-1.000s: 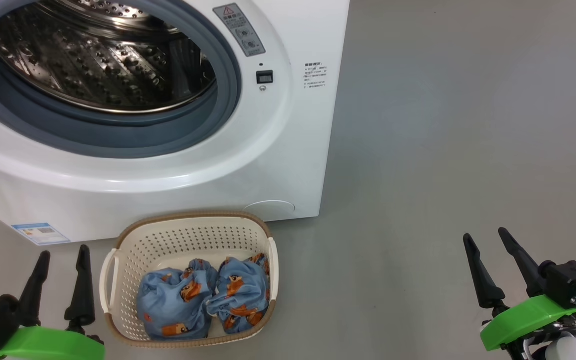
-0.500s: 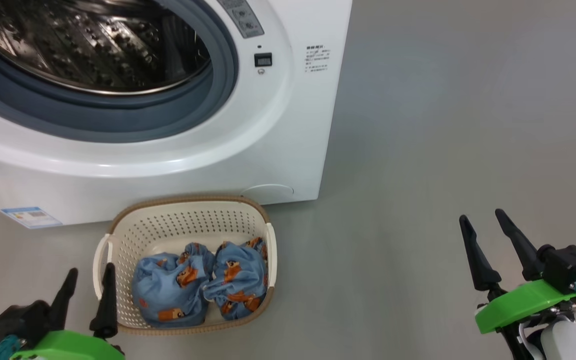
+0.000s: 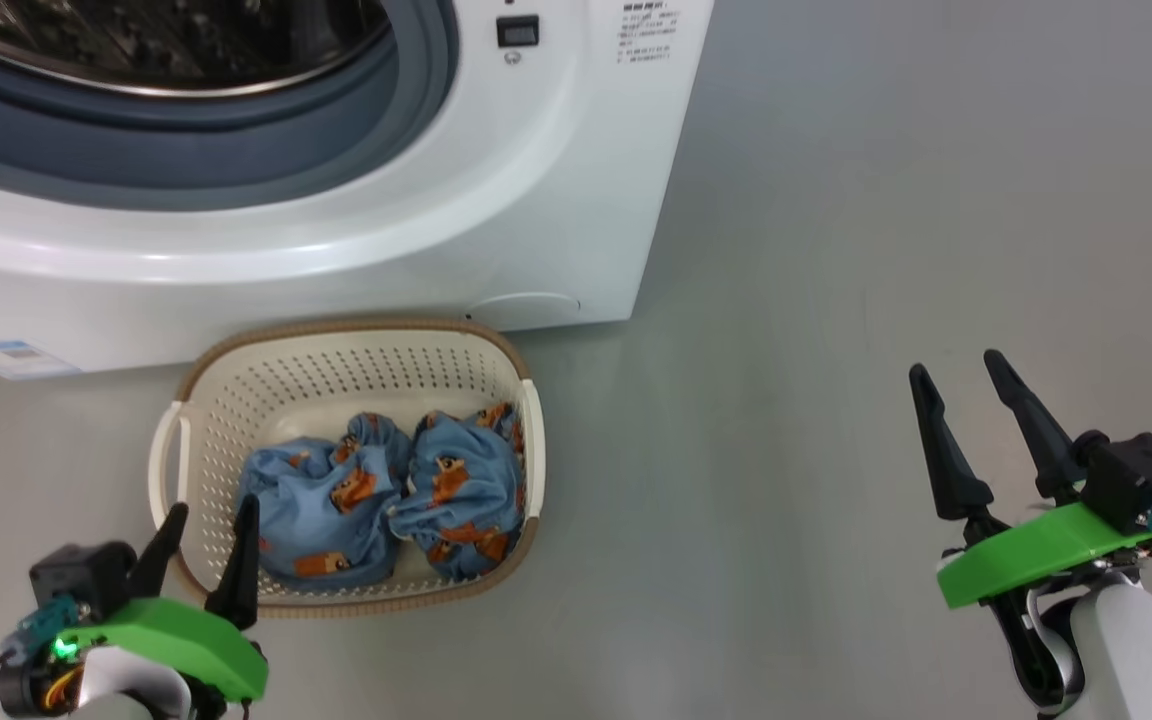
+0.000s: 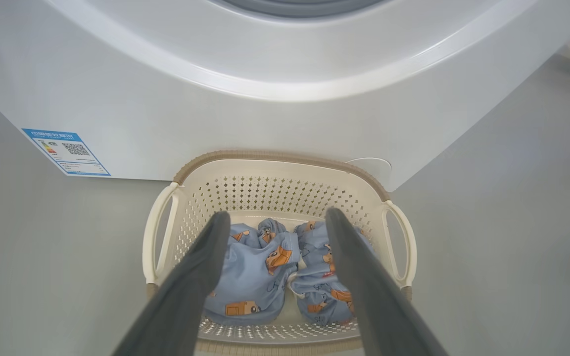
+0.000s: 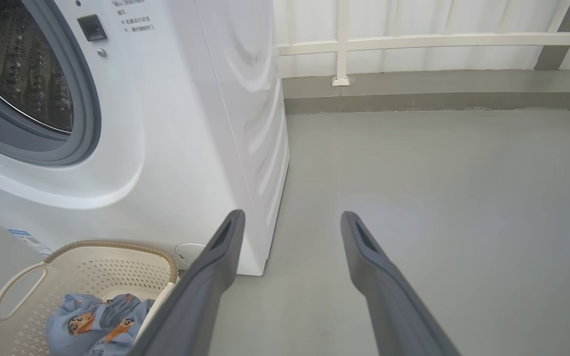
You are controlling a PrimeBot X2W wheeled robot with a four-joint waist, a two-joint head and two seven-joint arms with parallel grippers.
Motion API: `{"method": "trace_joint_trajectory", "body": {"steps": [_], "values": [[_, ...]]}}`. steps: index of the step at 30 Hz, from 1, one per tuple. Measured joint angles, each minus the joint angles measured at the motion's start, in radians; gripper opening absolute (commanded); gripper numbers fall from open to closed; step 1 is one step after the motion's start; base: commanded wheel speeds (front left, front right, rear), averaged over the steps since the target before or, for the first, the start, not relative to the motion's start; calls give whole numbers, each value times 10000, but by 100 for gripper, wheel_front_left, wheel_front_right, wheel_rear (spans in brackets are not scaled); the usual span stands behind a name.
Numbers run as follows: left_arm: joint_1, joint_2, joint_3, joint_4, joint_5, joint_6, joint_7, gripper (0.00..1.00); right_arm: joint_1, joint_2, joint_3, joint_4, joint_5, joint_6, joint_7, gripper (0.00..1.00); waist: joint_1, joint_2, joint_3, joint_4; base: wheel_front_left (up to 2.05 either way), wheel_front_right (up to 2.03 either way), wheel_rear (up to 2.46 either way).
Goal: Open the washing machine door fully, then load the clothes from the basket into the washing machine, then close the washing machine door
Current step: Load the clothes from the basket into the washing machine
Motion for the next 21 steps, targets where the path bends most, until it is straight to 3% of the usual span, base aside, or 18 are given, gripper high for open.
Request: {"method": "trace_joint_trajectory", "body": {"steps": [21], "values": [[-3537, 884, -2874, 3193, -2136, 0, 0, 100, -1689, 539, 253, -368, -359, 0, -2, 100, 1, 0, 2744, -416, 0, 0, 0]]}}
